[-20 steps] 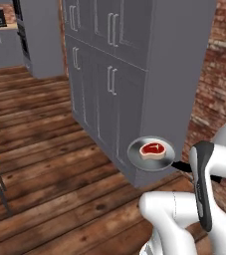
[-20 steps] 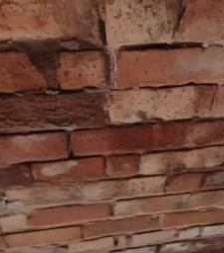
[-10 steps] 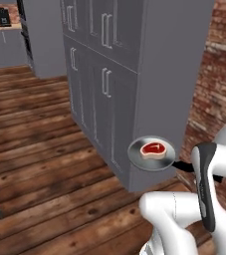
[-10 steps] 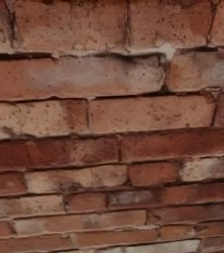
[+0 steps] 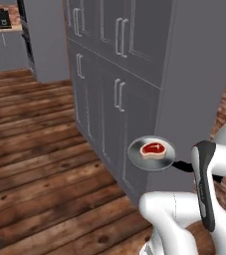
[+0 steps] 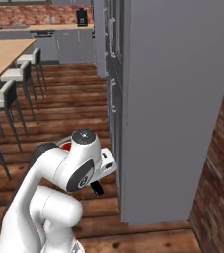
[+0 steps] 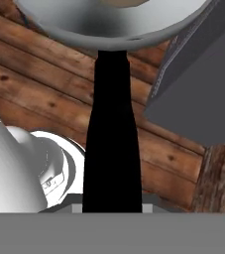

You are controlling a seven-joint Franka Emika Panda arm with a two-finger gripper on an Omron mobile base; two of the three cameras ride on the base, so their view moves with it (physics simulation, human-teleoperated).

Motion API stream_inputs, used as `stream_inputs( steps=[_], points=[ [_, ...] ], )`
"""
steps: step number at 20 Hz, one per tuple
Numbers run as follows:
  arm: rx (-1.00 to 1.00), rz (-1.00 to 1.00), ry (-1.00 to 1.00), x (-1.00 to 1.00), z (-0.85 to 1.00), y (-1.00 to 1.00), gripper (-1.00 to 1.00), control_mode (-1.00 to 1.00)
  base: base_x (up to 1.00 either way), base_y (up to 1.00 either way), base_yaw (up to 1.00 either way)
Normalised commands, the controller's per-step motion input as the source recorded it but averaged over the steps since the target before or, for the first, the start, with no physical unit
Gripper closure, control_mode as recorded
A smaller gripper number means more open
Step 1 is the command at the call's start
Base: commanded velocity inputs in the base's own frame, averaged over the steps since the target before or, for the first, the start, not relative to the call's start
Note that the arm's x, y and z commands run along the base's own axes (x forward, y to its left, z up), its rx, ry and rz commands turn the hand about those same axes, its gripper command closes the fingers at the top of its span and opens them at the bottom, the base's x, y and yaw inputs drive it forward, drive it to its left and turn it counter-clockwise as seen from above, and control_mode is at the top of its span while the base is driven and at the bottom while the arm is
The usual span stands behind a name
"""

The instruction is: Pick up the pan with the steak in it and place it on the dining table. Then place the steak on the plate.

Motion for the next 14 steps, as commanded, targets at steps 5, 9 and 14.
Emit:
stream_inputs(
  steps=[5, 9, 14],
  points=[
    [0.0, 0.0, 0.0, 0.0, 0.0, 0.0, 1.0, 1.0, 1.0, -0.02, 0.0],
    [0.0, 0.0, 0.0, 0.0, 0.0, 0.0, 1.0, 1.0, 1.0, -0.01, 0.0],
    [0.0, 0.0, 0.0, 0.0, 0.0, 0.0, 1.0, 1.0, 1.0, -0.02, 0.0]
  ],
)
